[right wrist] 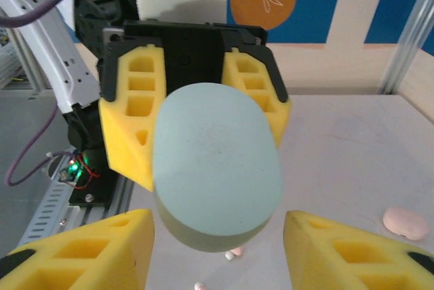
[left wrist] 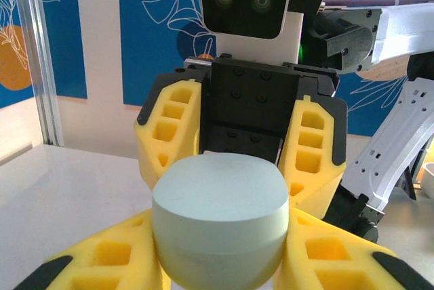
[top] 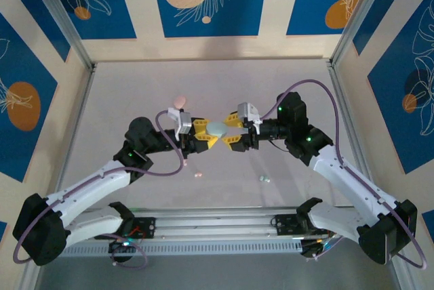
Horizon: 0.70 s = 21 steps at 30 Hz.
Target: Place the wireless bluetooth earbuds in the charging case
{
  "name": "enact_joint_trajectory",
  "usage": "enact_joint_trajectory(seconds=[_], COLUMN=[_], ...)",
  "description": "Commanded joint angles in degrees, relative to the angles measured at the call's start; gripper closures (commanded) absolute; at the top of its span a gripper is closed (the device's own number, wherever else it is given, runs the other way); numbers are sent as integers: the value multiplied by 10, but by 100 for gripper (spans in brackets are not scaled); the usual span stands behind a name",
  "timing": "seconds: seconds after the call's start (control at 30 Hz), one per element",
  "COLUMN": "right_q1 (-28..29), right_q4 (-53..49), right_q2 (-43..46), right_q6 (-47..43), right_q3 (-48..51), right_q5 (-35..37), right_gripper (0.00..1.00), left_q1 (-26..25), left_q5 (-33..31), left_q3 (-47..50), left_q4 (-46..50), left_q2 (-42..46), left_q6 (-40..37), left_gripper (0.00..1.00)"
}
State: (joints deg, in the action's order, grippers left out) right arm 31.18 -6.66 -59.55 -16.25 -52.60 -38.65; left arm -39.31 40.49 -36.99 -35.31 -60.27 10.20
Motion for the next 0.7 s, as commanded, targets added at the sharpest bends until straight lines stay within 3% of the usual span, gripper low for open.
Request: enact_joint_trajectory(seconds=[0.0,0.23,0.47,0.67], right_q1=[-4,-4,-4,-6], right_q4=[15,30,43,46], right_q2=[-3,-15,-30,-25], right_q6=[15,44,61,63], right_q3=[-14,-19,-28,-26], right_q5=[-43,-33,-48,-47], right_gripper=[46,43,49,47], left_q1=[-4,-5,-6,-6], left_q5=[17,20,20,17], left_q3=[-20,-21,-23,-25], left_q4=[-8,-6,0,19], left_q2=[8,8,9,11], left_q6=[-4,-4,-7,-18], left_gripper=[66,65,65,65])
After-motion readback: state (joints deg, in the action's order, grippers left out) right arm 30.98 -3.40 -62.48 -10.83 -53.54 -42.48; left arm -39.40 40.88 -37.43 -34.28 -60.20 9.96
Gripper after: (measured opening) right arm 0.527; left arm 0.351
